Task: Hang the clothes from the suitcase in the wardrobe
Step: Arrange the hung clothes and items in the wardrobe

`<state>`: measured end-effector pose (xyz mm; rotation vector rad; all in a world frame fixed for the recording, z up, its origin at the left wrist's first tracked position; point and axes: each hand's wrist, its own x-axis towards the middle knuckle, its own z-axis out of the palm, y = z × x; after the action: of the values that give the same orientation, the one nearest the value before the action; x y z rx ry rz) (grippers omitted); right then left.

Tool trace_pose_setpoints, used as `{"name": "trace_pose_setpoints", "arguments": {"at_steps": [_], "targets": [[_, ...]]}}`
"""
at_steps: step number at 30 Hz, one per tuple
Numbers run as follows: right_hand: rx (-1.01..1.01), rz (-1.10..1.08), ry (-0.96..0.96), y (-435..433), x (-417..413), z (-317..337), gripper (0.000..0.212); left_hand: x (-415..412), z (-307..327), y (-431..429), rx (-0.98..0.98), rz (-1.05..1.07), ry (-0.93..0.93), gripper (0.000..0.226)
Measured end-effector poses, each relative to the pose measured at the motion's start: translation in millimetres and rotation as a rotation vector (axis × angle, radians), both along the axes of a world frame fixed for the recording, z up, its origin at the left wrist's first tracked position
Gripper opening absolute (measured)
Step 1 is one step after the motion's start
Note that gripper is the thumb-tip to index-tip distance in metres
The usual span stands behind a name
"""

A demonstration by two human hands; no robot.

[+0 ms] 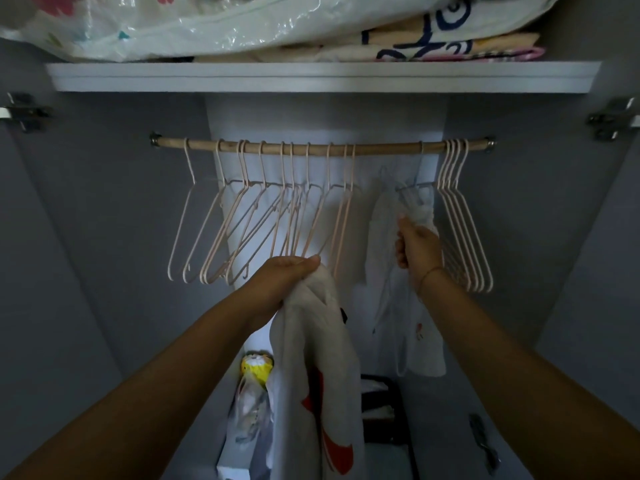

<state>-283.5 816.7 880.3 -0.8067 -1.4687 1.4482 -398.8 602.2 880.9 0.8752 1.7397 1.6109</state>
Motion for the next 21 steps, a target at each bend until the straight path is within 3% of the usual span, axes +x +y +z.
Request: {"name": "trace_pose_setpoints", "arguments": {"at_steps": [3,7,11,21], "targets": [[-0.042,-0.046,-0.081,-3.5,19.9,-12.7,0.041,13.7,-4.6,1.6,0.0,0.024,-0.015,0.021],[0.049,-0.195,-0.098,-5.0,48.1,-29.4,0.044,26.1,-10.1,-0.3,-0.036,0.008,0.021,0.031],[0.028,-0.196,0.156,-28.1,78.1,-25.7,0.044,34.6,-12.9,-6.2,-0.041,-0.004,0.021,0.033],[-0.087,0.142,0.692,-52.9,99.1,23.9,0.041,55.5,-14.4,-16.6,-0.129,-0.037,0.166,0.026]]}}
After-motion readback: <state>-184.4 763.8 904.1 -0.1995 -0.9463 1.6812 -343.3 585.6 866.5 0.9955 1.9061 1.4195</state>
